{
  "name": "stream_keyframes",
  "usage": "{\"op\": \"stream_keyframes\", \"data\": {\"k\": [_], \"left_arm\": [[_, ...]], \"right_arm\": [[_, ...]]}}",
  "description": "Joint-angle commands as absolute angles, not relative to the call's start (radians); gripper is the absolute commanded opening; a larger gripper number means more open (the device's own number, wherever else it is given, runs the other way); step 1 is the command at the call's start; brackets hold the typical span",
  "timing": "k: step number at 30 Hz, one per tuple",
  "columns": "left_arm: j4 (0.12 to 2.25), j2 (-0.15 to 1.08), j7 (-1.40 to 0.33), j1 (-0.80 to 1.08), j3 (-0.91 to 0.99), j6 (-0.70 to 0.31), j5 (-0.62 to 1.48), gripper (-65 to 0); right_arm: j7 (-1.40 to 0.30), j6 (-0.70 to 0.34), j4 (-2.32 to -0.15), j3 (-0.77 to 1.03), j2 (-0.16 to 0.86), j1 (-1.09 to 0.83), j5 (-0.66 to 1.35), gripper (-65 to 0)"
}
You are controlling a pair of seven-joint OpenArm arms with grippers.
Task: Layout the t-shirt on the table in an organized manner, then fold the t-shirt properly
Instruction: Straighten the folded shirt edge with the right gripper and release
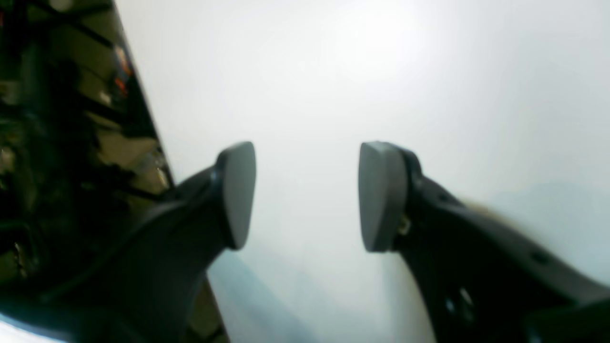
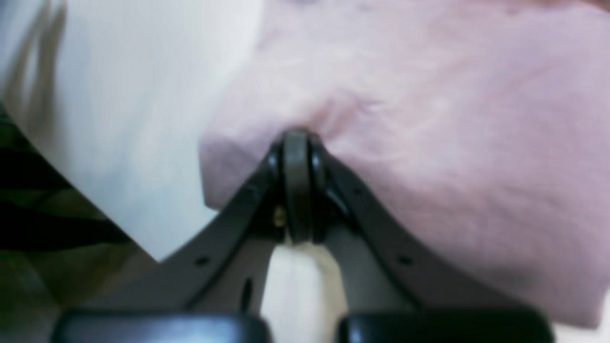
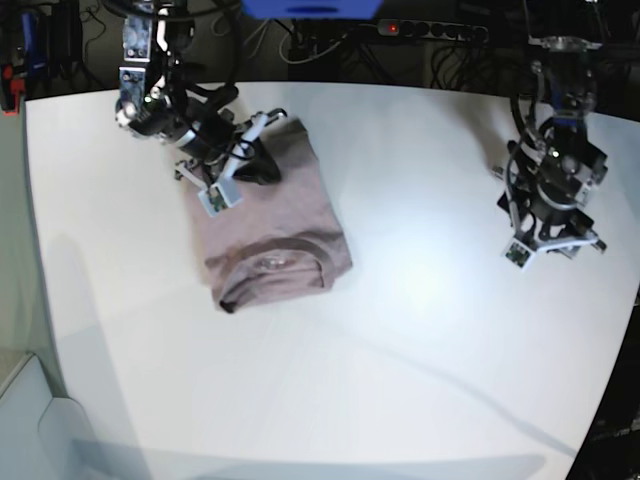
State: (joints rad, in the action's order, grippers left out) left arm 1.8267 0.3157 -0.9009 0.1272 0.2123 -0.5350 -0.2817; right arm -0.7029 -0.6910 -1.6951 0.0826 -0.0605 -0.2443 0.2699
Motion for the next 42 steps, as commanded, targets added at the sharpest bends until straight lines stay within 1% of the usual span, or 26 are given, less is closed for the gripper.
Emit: {"op": "stream_keyframes", "data": {"k": [1,8,12,14,19,21,24,30,33,36,40,42], "left_arm": [[1.856,0.329,-0.889,0.131,0.231,-0.526,-0.291,-31.7],[1.888,0.329,-0.889,0.22,0.248,-0.526,-0.291,-31.7],[1.902,0.328,-0.888,0.243,0.248,-0.526,-0.291,-31.7],[1.902,0.328,-0.888,0.243,0.249,-0.526,-0.291,-31.7],[1.9,0.303,-0.888,0.251,0.249,-0.526,-0.291,-31.7],[1.9,0.289,-0.888,0.251,0.249,-0.526,-0.291,-31.7],[1.9,0.265,-0.888,0.251,0.249,-0.526,-0.291,-31.7],[1.9,0.236,-0.888,0.251,0.249,-0.526,-0.291,-31.7],[1.9,0.231,-0.888,0.271,0.249,-0.526,-0.291,-31.7],[1.9,0.228,-0.888,0.278,0.248,-0.526,-0.289,-31.7],[1.911,0.206,-0.888,0.298,0.248,-0.526,-0.289,-31.7],[1.923,0.196,-0.888,0.306,0.248,-0.526,-0.289,-31.7]], "right_arm": [[-0.68,-0.698,-1.685,0.07,-0.059,-0.239,0.28,-65.0],[-0.628,-0.698,-1.627,-0.002,-0.062,-0.24,0.28,-65.0],[-0.624,-0.698,-1.638,0.002,-0.058,-0.24,0.28,-65.0],[-0.628,-0.698,-1.696,0.013,-0.045,-0.246,0.282,-65.0],[-0.631,-0.698,-1.943,0.093,-0.022,-0.302,0.282,-65.0],[-0.631,-0.698,-1.965,0.147,-0.018,-0.298,0.28,-65.0],[-0.631,-0.698,-1.905,0.202,0.01,-0.274,0.28,-65.0],[-0.622,-0.698,-1.656,0.223,0.054,-0.213,0.282,-65.0],[-0.622,-0.698,-1.62,0.225,0.058,-0.214,0.282,-65.0],[-0.622,-0.698,-1.693,0.232,0.058,-0.242,0.282,-65.0],[-0.624,-0.698,-1.893,0.292,0.05,-0.306,0.282,-65.0],[-0.624,-0.698,-1.923,0.315,0.05,-0.311,0.282,-65.0]]}}
